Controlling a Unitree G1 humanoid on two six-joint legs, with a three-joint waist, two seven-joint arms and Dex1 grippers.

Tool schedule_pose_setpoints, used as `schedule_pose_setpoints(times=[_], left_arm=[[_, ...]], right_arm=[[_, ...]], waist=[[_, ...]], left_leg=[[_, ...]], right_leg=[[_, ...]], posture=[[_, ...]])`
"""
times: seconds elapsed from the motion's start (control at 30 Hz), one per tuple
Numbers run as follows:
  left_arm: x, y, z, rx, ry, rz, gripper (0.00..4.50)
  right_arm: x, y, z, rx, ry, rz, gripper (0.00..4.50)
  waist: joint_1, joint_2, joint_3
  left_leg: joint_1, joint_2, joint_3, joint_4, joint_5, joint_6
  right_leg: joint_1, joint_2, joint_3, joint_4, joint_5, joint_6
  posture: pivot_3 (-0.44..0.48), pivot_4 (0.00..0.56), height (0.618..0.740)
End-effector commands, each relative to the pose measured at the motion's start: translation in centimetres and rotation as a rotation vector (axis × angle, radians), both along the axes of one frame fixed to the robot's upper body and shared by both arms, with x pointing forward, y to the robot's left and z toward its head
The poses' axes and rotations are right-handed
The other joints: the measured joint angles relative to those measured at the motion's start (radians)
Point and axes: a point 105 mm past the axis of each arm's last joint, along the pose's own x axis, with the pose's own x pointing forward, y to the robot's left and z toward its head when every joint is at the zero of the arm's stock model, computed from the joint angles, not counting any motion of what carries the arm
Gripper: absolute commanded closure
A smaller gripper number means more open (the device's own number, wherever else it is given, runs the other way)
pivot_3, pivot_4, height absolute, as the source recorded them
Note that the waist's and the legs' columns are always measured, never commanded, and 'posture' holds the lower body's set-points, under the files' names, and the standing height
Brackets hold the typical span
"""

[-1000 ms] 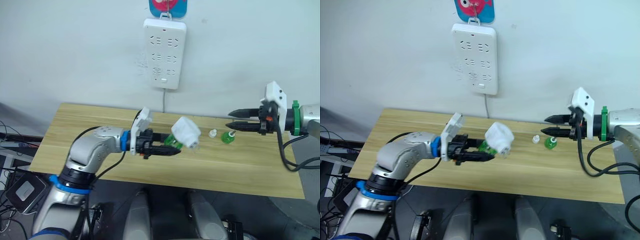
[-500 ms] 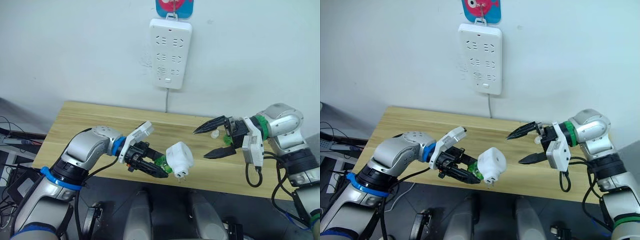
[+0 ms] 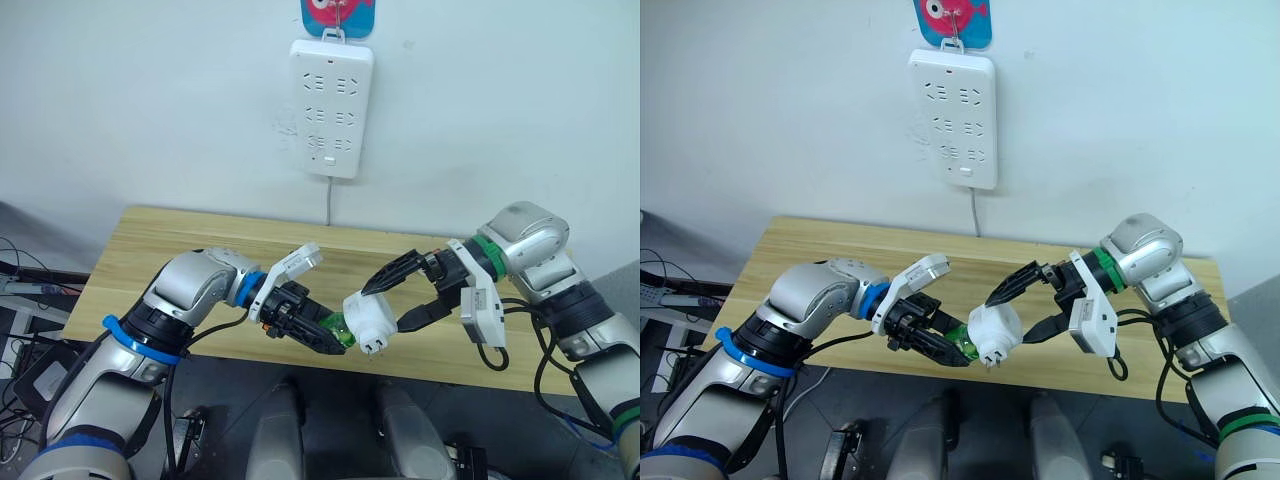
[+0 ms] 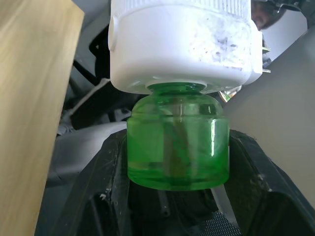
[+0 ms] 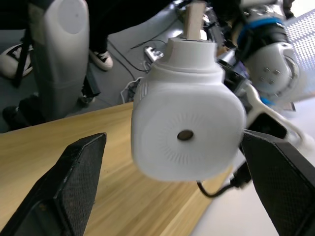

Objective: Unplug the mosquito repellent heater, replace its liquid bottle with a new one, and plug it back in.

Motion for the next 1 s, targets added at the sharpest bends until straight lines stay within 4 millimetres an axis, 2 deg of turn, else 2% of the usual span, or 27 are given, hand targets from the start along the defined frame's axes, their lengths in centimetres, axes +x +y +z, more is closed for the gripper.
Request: schedule_pose_setpoints(times=[0.03,0.2,0.3,0.4,0.6,0.67,0.83,0.93,1.0], left_arm=[[-0.2,-0.2,0.2,0.007,0.012,-0.021,2.22],[-0.1,-0.3,0.2,0.005,0.016,-0.023,2.22],[-0.1,-0.4,0.3,0.002,0.020,-0.019,2.22],[-0.2,-0.4,0.3,-0.004,0.021,-0.021,2.22],[-0.4,-0.6,0.9,-0.077,-0.023,-0.055,2.22],[0.0,-0.7,1.2,-0.098,-0.016,-0.027,1.52],[1.0,0.1,2.2,-0.122,-0.070,0.033,0.11],[1.2,1.1,2.5,-0.098,-0.241,0.034,0.00],[1.4,1.7,3.3,-0.088,-0.396,0.043,0.00]], right_arm=[[-0.3,0.4,0.3,-0.026,-0.043,0.052,0.04],[-0.6,0.8,0.2,-0.038,-0.030,0.069,0.04],[-0.8,0.8,0.3,-0.035,-0.014,0.072,0.60],[-1.0,0.7,0.2,-0.045,0.005,0.074,1.50],[-1.0,0.6,0.0,-0.048,0.031,0.055,1.50],[-0.8,0.6,0.2,-0.040,0.035,0.044,1.50],[-0.1,-0.3,0.5,-0.023,0.067,-0.046,1.50],[1.0,-1.9,0.1,-0.022,0.150,-0.203,1.50],[2.0,-3.5,-0.4,-0.012,0.291,-0.393,1.50]], waist=[[0.000,0.000,0.000],[0.001,0.000,0.000],[0.001,0.000,0.000],[0.001,0.000,0.000],[0.001,0.000,0.000],[0.001,0.000,0.000],[0.002,0.000,0.000],[0.004,0.000,0.000],[0.004,0.000,0.000]], left_leg=[[0.000,0.000,0.000,0.000,0.000,0.000],[0.000,0.000,-0.001,0.000,0.000,0.000],[0.000,0.000,-0.001,0.000,0.000,0.000],[0.000,0.000,-0.001,0.000,0.000,0.000],[0.000,0.000,-0.001,0.000,0.000,0.000],[0.000,0.000,-0.001,0.000,0.000,0.000],[0.000,0.000,-0.001,0.000,0.000,0.000],[0.000,0.000,-0.001,0.000,0.000,0.000],[0.000,0.000,-0.001,0.000,0.000,0.000]], right_leg=[[0.000,0.000,0.000,0.000,0.000,0.000],[0.000,0.000,-0.001,0.000,0.000,-0.001],[0.000,0.000,-0.001,0.000,0.000,-0.001],[0.000,0.000,-0.001,0.001,0.000,-0.001],[0.000,0.000,-0.001,0.001,0.000,-0.001],[0.000,0.000,-0.001,0.001,0.000,-0.001],[0.000,0.000,-0.001,0.001,0.000,-0.001],[0.000,0.000,-0.001,0.001,0.000,-0.001],[0.000,-0.001,-0.001,0.000,0.000,-0.001]], posture=[[-0.059,0.297,0.740],[-0.059,0.297,0.740],[-0.059,0.297,0.740],[-0.059,0.297,0.740],[-0.055,0.291,0.740],[-0.054,0.290,0.740],[-0.042,0.286,0.740],[-0.031,0.283,0.740],[-0.032,0.281,0.740]])
